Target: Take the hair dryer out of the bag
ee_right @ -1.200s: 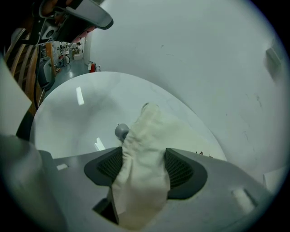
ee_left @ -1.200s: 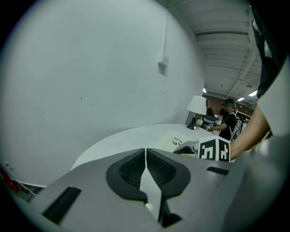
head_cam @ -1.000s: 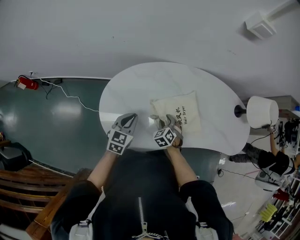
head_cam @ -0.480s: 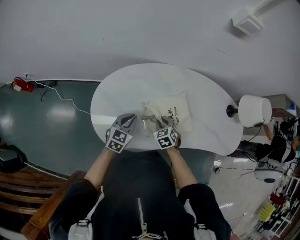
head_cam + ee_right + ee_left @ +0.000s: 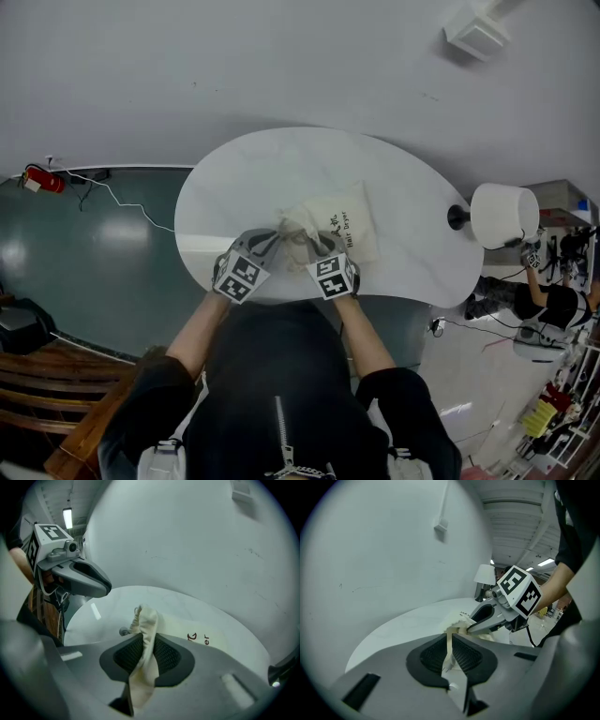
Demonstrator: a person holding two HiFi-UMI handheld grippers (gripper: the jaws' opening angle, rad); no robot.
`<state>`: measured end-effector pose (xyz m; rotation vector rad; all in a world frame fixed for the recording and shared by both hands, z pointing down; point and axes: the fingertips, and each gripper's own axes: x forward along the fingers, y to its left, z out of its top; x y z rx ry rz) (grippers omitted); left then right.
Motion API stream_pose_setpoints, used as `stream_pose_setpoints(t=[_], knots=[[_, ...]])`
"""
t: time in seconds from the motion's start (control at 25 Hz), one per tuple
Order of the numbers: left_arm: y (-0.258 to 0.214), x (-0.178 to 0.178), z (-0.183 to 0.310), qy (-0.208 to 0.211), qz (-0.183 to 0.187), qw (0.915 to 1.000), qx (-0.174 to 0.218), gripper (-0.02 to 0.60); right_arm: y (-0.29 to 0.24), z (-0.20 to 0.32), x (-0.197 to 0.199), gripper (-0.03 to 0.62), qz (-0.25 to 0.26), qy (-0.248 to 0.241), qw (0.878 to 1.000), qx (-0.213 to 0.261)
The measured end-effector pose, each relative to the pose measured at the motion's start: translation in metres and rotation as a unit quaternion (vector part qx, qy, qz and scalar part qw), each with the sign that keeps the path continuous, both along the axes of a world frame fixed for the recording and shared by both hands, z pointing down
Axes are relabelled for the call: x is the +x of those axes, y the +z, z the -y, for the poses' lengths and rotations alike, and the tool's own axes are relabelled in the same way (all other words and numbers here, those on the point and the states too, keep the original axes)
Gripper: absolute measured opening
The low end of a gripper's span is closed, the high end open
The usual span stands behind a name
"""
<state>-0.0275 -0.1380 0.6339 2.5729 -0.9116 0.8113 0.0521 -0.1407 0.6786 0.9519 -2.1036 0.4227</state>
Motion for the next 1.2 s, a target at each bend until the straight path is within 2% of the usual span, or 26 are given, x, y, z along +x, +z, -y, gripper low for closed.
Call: stream_pose_setpoints(t=[0.2, 0.36, 0.68, 0.96, 1.2], knots=[[0.009, 0.015, -0.004, 0.04, 0.014, 0.999, -0.012, 0.027, -0.008, 0.004, 0.002, 0.063, 0.016, 0.009, 1.0, 0.004], [0.018, 0.027, -0.009, 0.071, 0.023, 0.9969, -0.027, 0.098, -0.016, 0.004, 0.003, 0.063, 0.026, 0.014, 1.0, 0.007], [0.032, 0.051, -0.01, 0.113, 0.033, 0.9922, -0.04, 0.116, -0.025, 0.002, 0.008, 0.063, 0.041, 0.012, 0.999, 0.005], [0.043, 0.065, -0.011, 0.131, 0.038, 0.9893, -0.052, 0.138, -0.03, 0.002, 0.01, 0.063, 0.042, 0.004, 0.999, 0.01], [0.053, 0.074, -0.007, 0.144, 0.05, 0.9866, -0.058, 0.153, -0.033, 0.001, 0.013, 0.063, 0.051, 0.018, 0.999, 0.003]])
